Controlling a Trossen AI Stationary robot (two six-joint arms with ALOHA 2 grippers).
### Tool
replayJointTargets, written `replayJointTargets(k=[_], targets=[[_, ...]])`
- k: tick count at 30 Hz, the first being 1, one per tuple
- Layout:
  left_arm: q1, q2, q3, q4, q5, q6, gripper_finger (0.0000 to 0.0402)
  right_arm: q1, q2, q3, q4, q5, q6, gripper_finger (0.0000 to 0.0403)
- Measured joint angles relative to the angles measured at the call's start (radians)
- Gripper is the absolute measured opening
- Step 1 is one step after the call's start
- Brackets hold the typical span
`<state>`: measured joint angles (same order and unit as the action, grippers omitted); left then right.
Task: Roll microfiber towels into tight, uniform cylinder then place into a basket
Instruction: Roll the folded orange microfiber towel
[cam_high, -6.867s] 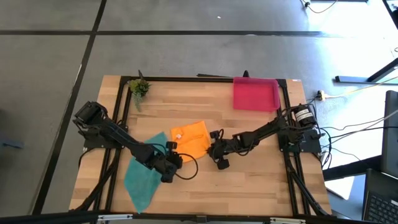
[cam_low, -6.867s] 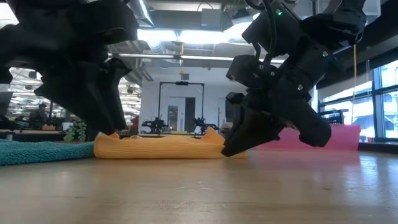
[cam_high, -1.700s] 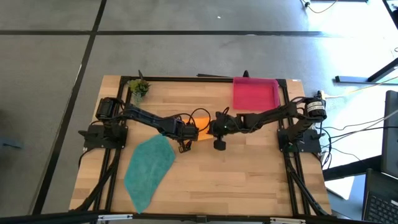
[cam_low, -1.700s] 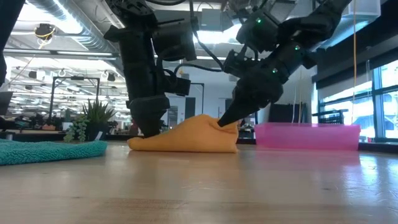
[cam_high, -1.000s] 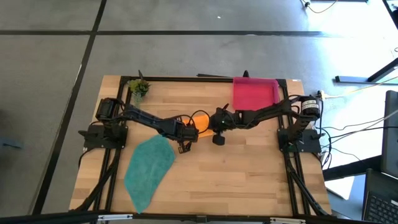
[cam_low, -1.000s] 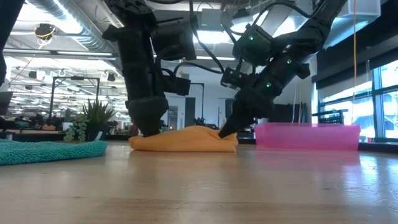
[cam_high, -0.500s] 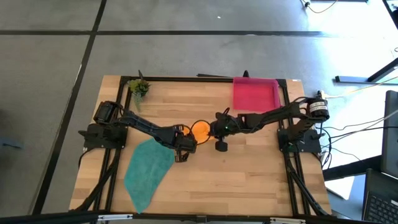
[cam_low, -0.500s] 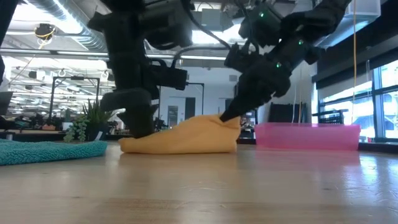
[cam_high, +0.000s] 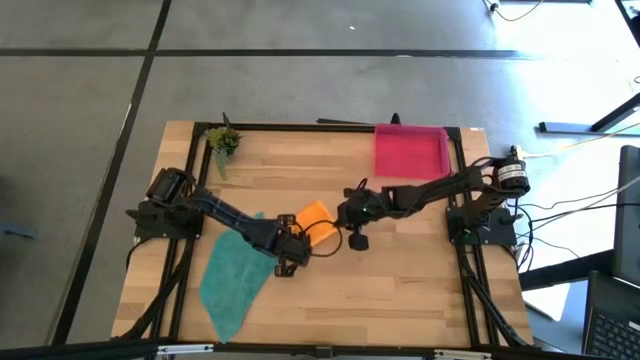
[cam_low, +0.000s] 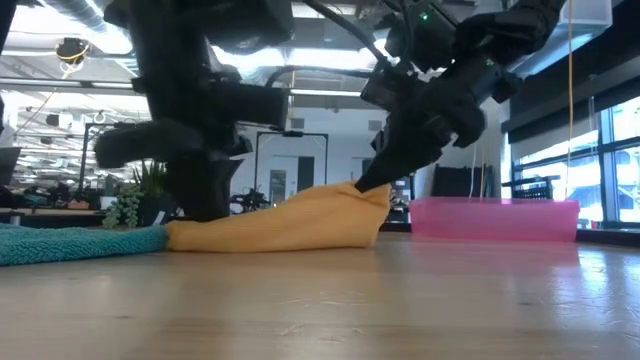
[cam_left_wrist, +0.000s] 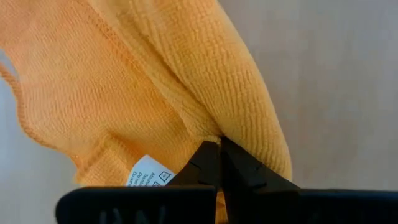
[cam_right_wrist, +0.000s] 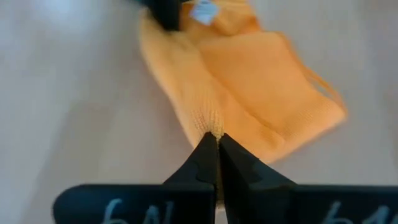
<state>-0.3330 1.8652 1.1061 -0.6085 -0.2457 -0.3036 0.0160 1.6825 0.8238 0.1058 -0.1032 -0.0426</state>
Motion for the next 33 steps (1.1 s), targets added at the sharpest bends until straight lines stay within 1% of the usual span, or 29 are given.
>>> replayJointTargets(k=[2, 7, 11, 19, 27, 33], targets=[[-0.008, 0.000, 0.000, -0.001, 0.008, 0.004, 0.0000, 0.014, 0.000, 0.000, 0.001, -0.036, -0.028, 0.0006], [-0.003, 0.000, 0.000, -0.002, 0.016, 0.012, 0.0000, 0.030, 0.004, 0.000, 0.069, -0.042, -0.093, 0.0006], [-0.003, -0.001, 0.000, -0.004, 0.026, 0.012, 0.0000, 0.012, 0.031, -0.001, 0.117, -0.045, -0.098, 0.0006], [-0.003, -0.001, 0.000, -0.003, 0.032, 0.013, 0.0000, -0.028, 0.085, -0.001, 0.139, -0.049, -0.123, 0.0006], [-0.002, -0.001, -0.001, -0.001, 0.032, 0.019, 0.0000, -0.036, 0.139, -0.001, 0.191, -0.049, -0.171, 0.0006], [-0.001, -0.001, -0.001, 0.003, 0.032, 0.019, 0.0000, -0.045, 0.190, -0.001, 0.240, -0.049, -0.172, 0.0006]])
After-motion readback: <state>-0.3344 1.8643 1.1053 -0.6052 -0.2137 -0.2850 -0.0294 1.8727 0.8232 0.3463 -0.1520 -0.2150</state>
